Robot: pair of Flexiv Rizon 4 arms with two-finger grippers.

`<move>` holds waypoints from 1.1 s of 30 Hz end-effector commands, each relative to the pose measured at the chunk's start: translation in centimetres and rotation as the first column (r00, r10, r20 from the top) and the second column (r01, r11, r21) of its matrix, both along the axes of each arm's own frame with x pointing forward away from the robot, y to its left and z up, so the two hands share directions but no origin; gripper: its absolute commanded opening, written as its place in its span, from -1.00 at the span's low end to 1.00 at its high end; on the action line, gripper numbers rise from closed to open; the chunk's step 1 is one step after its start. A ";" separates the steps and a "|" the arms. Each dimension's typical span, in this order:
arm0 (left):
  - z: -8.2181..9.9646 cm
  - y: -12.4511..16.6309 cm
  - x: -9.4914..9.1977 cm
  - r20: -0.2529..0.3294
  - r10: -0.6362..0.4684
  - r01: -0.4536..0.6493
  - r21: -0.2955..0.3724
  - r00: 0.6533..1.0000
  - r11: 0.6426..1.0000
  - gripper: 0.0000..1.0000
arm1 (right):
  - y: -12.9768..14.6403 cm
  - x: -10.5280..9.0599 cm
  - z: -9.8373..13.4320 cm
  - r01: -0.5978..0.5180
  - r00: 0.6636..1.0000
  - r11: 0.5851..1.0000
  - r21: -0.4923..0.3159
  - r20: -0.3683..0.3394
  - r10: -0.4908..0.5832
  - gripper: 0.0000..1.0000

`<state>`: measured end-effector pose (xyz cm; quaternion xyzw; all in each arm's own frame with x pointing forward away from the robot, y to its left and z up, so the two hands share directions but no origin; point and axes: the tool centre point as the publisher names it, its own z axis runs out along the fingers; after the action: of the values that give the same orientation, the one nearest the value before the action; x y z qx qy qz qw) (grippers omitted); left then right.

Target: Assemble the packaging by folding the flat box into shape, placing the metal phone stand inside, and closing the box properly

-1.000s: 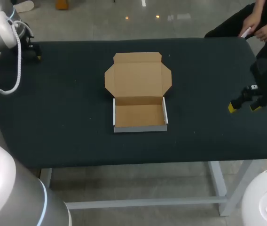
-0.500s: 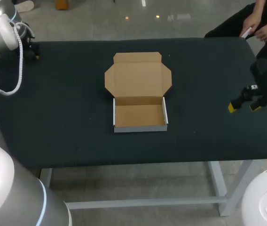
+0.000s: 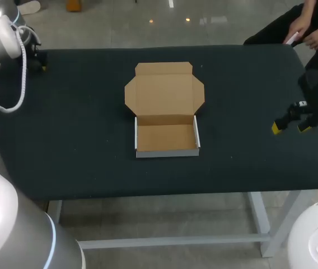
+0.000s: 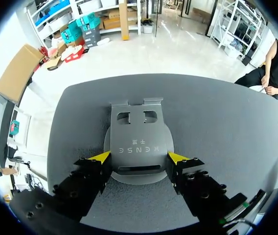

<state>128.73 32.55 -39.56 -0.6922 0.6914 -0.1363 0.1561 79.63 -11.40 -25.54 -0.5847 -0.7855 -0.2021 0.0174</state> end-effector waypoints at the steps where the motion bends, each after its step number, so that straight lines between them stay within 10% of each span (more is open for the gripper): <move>1: 0.0 0.2 0.7 -0.270 0.010 -0.011 -0.002 0.963 1.000 -1.00 | -0.1 -0.1 0.2 -0.003 1.000 1.000 0.002 -0.004 0.003 1.00; 7: -0.1 0.1 0.7 -0.272 0.011 -0.011 0.000 0.962 1.000 -1.00 | -0.1 -0.1 0.2 -0.003 1.000 1.000 0.002 -0.004 0.003 1.00; 8: -0.1 0.1 0.7 -0.272 0.011 -0.011 0.000 0.962 1.000 -0.80 | -0.1 -0.1 0.2 -0.003 1.000 1.000 0.002 -0.004 0.003 1.00; 11: -0.2 0.1 0.8 -0.274 0.011 -0.011 0.001 0.962 1.000 0.62 | -0.1 -0.1 0.2 -0.003 1.000 1.000 0.002 -0.004 0.003 1.00; 12: -0.2 0.1 0.9 -0.273 0.011 -0.011 0.001 0.962 1.000 0.69 | -0.1 -0.1 0.2 -0.003 1.000 1.000 0.002 -0.004 0.003 1.00; 22: -0.4 0.1 1.3 -0.263 0.019 -0.020 -0.002 0.965 1.000 0.32 | -0.1 -0.1 0.2 -0.003 1.000 1.000 0.002 -0.004 0.003 1.00; 33: -0.8 0.2 1.5 -0.268 0.026 -0.027 0.000 0.963 1.000 0.68 | -0.1 -0.1 0.2 -0.003 1.000 1.000 0.002 -0.004 0.003 1.00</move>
<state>128.85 32.43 -39.69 -0.6980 0.6853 -0.1340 0.1589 79.63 -11.40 -25.54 -0.5847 -0.7855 -0.2021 0.0174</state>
